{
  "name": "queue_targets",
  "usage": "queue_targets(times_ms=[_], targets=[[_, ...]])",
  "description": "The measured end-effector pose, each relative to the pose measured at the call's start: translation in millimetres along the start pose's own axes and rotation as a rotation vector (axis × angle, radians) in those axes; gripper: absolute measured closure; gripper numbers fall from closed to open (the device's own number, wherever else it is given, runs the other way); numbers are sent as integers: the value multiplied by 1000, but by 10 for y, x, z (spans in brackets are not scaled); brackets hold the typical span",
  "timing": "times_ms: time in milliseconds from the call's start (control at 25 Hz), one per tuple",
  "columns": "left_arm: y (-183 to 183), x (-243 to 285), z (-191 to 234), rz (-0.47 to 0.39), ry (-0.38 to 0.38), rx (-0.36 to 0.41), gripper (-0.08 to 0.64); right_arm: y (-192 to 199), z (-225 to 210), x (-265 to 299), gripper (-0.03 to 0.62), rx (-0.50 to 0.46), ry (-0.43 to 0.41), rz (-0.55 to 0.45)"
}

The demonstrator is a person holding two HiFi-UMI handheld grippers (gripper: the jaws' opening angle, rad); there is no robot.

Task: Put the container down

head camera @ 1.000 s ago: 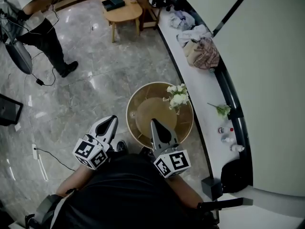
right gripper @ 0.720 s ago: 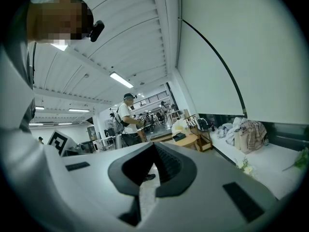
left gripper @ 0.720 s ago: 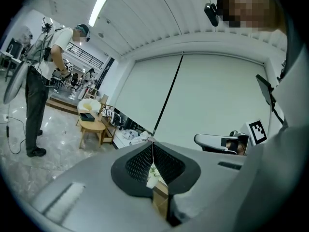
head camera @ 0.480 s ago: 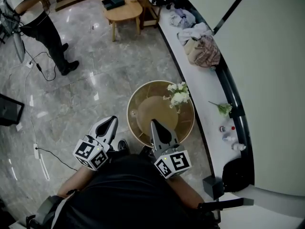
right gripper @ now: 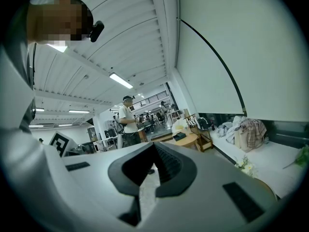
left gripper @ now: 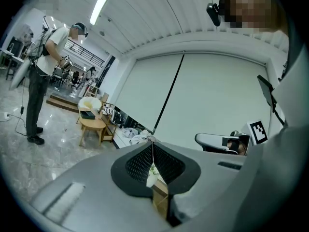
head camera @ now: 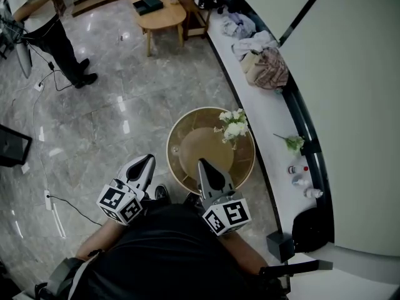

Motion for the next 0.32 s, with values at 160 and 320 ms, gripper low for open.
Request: queue_targets(times_ms=[160,320], targets=[[6,1,4,1,0,-7,555,-6,0,-3,586,-1,2,2],[15,4,1,1,-2,-9,555,-4,-7,-11,588,-2,1,1]])
Point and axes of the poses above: the fingertips, and each gripper's own axes: x forward along the fingers, z to its left, y out of its underside, the point moved 8 cm from there along -x, backward along the fingers, and after that the axes turned 9 degrees about y, right-handed, at the moved point
